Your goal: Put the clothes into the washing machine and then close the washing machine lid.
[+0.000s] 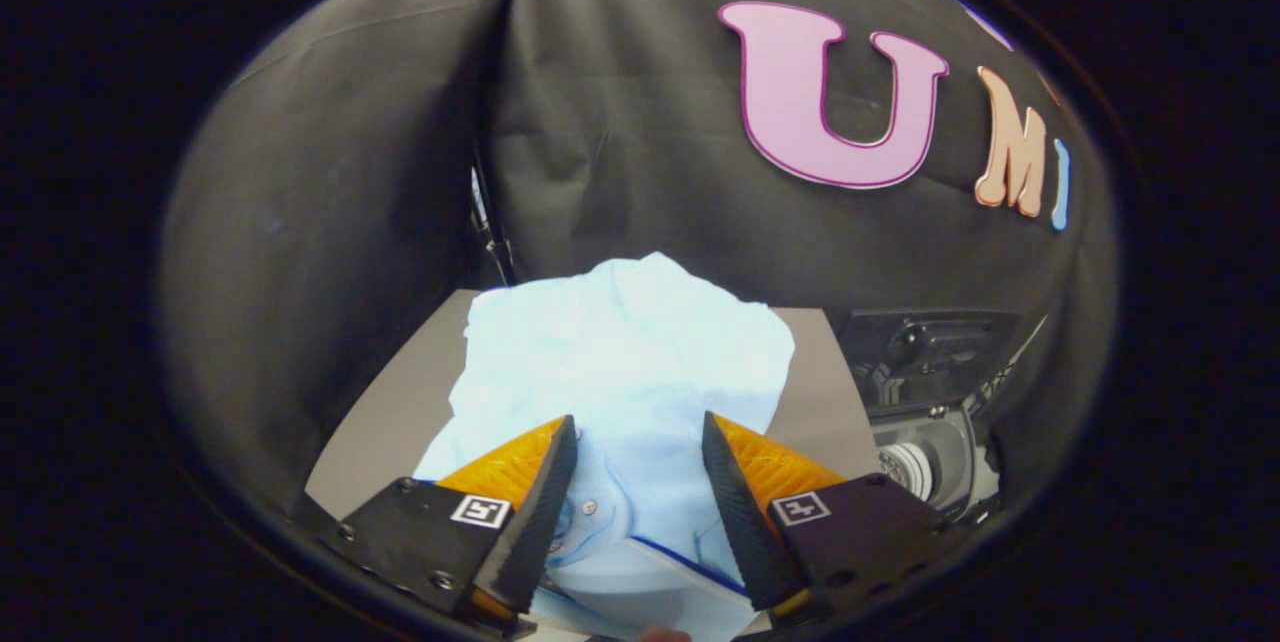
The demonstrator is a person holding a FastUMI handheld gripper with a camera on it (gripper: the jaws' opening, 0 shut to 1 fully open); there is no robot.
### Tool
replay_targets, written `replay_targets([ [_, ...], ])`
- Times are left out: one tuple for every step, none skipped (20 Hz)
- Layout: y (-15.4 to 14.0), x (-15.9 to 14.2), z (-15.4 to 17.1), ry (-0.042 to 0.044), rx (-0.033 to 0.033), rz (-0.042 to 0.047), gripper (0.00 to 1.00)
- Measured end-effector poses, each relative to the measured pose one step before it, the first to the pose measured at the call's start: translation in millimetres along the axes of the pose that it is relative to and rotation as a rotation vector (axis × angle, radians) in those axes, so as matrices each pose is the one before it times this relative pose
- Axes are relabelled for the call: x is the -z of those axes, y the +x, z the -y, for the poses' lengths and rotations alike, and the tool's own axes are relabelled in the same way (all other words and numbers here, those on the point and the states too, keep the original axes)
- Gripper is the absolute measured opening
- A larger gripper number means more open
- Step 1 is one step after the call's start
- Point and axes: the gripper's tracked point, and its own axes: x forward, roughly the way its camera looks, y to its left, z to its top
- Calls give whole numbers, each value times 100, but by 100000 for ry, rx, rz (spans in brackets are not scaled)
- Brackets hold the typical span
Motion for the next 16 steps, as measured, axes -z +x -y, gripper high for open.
replay_targets([
  [788, 660, -616, 2297, -282, -2831, 82],
  [623, 1415, -440, -1303, -47, -6093, 81],
  [-128, -689, -40, -1467, -28, 1570, 80],
  [716, 53, -286, -1635, 172, 1147, 81],
  [120, -368, 131, -1491, 733, 539, 74],
  [970, -82, -352, -195, -312, 2287, 66],
  [-341, -4, -33, -1129, 668, 1238, 58],
  [-326, -77, 116, -61, 958, 689, 50],
  [-256, 226, 315, 47, 1497, 229, 40],
  [-104, 104, 406, 2171, 1154, 1589, 31],
  [-385, -2, 73, 2023, 136, 2734, 21],
  [-372, 30, 577, 1295, 186, 260, 11],
  [-194, 115, 713, 2577, -339, 1477, 11],
  [-418, 106, 848, 1655, 539, 1367, 11],
  [-525, -109, 1851, -154, 4405, 1603, 11],
  [-558, -86, 1973, -1217, 5378, 1167, 11],
])
